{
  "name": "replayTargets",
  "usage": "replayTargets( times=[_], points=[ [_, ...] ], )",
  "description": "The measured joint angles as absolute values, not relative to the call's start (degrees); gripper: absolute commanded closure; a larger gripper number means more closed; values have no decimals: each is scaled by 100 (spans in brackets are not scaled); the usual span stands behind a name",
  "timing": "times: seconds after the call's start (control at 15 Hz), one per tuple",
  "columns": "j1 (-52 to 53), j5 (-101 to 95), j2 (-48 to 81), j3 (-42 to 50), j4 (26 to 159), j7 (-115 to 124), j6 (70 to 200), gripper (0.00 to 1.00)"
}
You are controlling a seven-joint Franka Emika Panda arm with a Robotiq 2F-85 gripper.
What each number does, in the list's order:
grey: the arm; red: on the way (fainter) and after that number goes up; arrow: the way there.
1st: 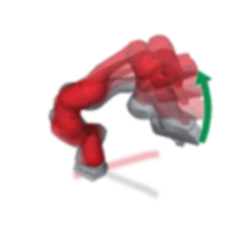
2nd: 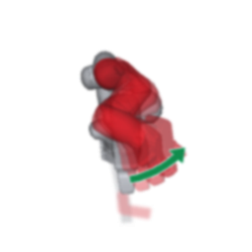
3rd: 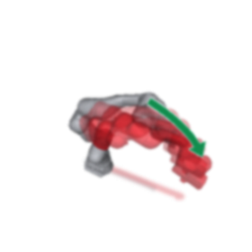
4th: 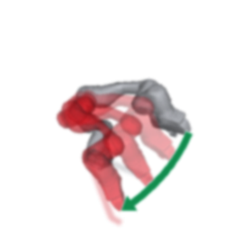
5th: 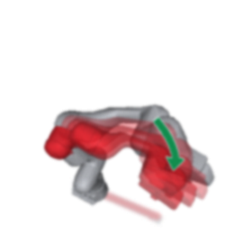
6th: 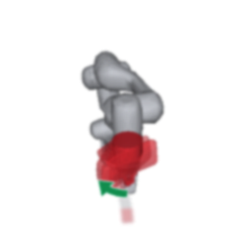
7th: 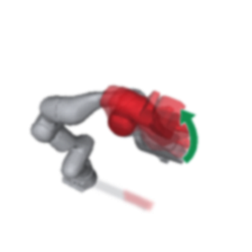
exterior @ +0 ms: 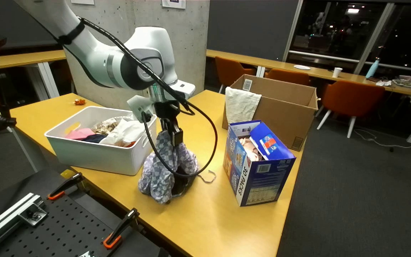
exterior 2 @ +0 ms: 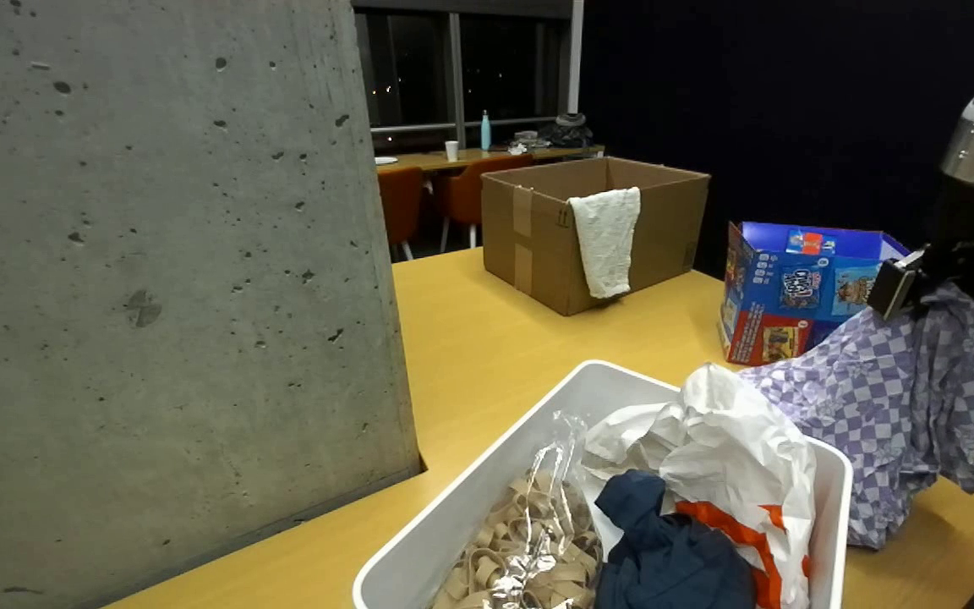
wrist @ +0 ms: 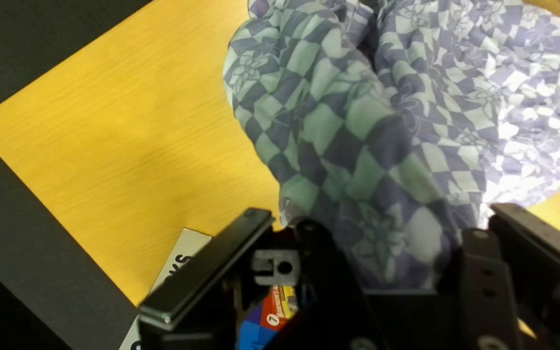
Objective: Put the cloth in the basket
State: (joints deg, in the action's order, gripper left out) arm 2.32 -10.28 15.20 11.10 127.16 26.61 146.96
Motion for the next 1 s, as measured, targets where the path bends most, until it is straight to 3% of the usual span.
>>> replayTargets(
  times=[0.67, 1.0],
  points=[
    [212, -778, 2232, 1071, 12359, 2443, 14712, 3],
    [215, -600, 2783, 855, 11869, 2289, 14761, 0]
  ],
)
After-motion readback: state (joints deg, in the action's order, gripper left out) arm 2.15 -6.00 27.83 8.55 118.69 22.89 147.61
